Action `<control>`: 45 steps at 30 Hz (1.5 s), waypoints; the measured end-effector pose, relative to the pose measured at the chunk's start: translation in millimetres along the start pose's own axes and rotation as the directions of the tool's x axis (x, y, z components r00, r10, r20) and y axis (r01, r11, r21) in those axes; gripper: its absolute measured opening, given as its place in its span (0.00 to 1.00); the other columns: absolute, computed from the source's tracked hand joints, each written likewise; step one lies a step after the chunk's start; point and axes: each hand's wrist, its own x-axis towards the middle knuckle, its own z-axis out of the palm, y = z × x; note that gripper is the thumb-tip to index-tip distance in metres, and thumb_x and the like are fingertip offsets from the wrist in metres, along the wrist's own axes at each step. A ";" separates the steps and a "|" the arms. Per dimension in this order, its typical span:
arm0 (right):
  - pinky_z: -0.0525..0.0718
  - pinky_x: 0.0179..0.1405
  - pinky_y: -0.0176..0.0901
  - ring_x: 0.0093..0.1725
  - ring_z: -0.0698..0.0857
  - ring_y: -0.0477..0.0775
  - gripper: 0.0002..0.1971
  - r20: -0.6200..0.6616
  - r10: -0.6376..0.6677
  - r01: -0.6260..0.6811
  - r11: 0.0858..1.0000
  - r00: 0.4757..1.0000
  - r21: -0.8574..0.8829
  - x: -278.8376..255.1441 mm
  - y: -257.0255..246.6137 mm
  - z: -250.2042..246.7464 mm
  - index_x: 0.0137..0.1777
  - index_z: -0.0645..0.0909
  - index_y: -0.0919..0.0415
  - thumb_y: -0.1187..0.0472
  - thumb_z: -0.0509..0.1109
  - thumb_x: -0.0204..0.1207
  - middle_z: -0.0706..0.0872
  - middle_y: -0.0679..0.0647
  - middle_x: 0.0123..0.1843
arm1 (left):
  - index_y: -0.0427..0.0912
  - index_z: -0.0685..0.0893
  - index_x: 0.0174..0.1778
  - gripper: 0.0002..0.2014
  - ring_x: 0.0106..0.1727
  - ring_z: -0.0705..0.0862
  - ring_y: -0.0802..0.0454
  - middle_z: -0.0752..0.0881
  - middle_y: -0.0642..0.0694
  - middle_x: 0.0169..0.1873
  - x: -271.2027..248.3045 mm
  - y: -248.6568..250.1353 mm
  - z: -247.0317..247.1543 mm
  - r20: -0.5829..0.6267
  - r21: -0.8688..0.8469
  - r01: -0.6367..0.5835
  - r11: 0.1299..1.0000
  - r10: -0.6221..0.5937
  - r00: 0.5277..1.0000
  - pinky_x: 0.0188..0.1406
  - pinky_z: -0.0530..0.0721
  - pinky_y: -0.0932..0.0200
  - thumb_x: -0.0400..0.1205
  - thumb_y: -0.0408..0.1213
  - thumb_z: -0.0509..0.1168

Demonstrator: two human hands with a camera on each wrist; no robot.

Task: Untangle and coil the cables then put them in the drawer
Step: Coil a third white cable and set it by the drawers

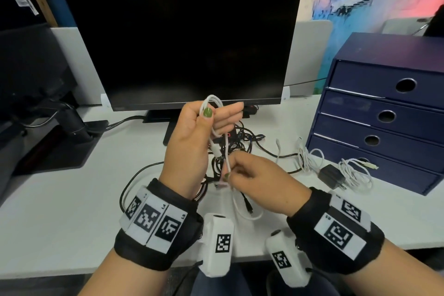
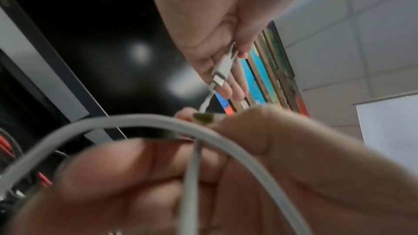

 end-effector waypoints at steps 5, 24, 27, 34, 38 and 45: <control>0.84 0.38 0.46 0.33 0.87 0.52 0.10 0.112 -0.064 0.071 0.996 0.992 -0.055 -8.0 -8.4 -5.8 0.52 0.74 0.51 0.68 0.61 0.78 0.83 0.51 0.33 | 0.43 0.72 0.55 0.10 0.52 0.89 0.51 0.89 0.56 0.56 -8.5 -7.2 -6.3 0.058 0.381 -0.042 0.924 0.021 0.998 0.45 0.87 0.43 0.88 0.44 0.50; 0.67 0.52 0.26 0.48 0.70 0.41 0.11 -0.161 -0.377 0.238 0.807 0.912 -0.541 -13.8 -7.0 -50.6 0.56 0.77 0.49 0.58 0.72 0.76 0.80 0.43 0.44 | 0.48 0.82 0.44 0.08 0.43 0.77 0.62 0.82 0.56 0.35 -7.6 -9.0 -12.1 0.341 0.801 -0.172 0.573 -0.201 0.918 0.39 0.72 0.68 0.85 0.42 0.59; 0.68 0.55 0.34 0.57 0.71 0.46 0.17 -0.260 -0.398 0.194 0.800 0.880 -0.567 -10.2 4.2 -51.1 0.59 0.78 0.49 0.53 0.75 0.72 0.77 0.45 0.54 | 0.49 0.77 0.43 0.09 0.40 0.76 0.64 0.78 0.57 0.33 -9.6 -12.7 -14.7 0.311 0.814 -0.154 0.559 -0.197 0.930 0.35 0.69 0.71 0.87 0.44 0.55; 0.72 0.47 0.38 0.37 0.81 0.47 0.11 -0.460 -0.233 -0.042 0.858 0.857 -0.512 -11.8 2.7 -49.3 0.50 0.82 0.51 0.47 0.71 0.74 0.82 0.41 0.34 | 0.48 0.73 0.42 0.12 0.31 0.72 0.58 0.75 0.54 0.28 -11.4 -15.8 -12.0 0.230 0.804 -0.116 0.584 -0.126 0.965 0.29 0.68 0.63 0.88 0.47 0.49; 0.76 0.47 0.47 0.32 0.79 0.52 0.09 -0.509 -0.336 -0.028 0.814 0.793 -0.580 -7.6 8.6 -49.7 0.41 0.85 0.55 0.53 0.69 0.79 0.81 0.45 0.30 | 0.50 0.72 0.44 0.09 0.32 0.72 0.61 0.73 0.56 0.28 -10.3 -15.0 -12.8 0.262 0.836 -0.163 0.523 -0.119 0.958 0.30 0.67 0.65 0.88 0.45 0.51; 0.59 0.46 0.46 0.42 0.72 0.52 0.14 -0.553 -0.464 -0.063 0.725 0.692 -0.686 8.8 13.3 -42.1 0.40 0.86 0.46 0.44 0.61 0.75 0.70 0.46 0.37 | 0.47 0.76 0.44 0.14 0.37 0.76 0.59 0.78 0.55 0.32 -13.7 -9.6 -4.5 0.376 0.697 -0.228 0.680 -0.076 0.923 0.34 0.71 0.65 0.86 0.49 0.50</control>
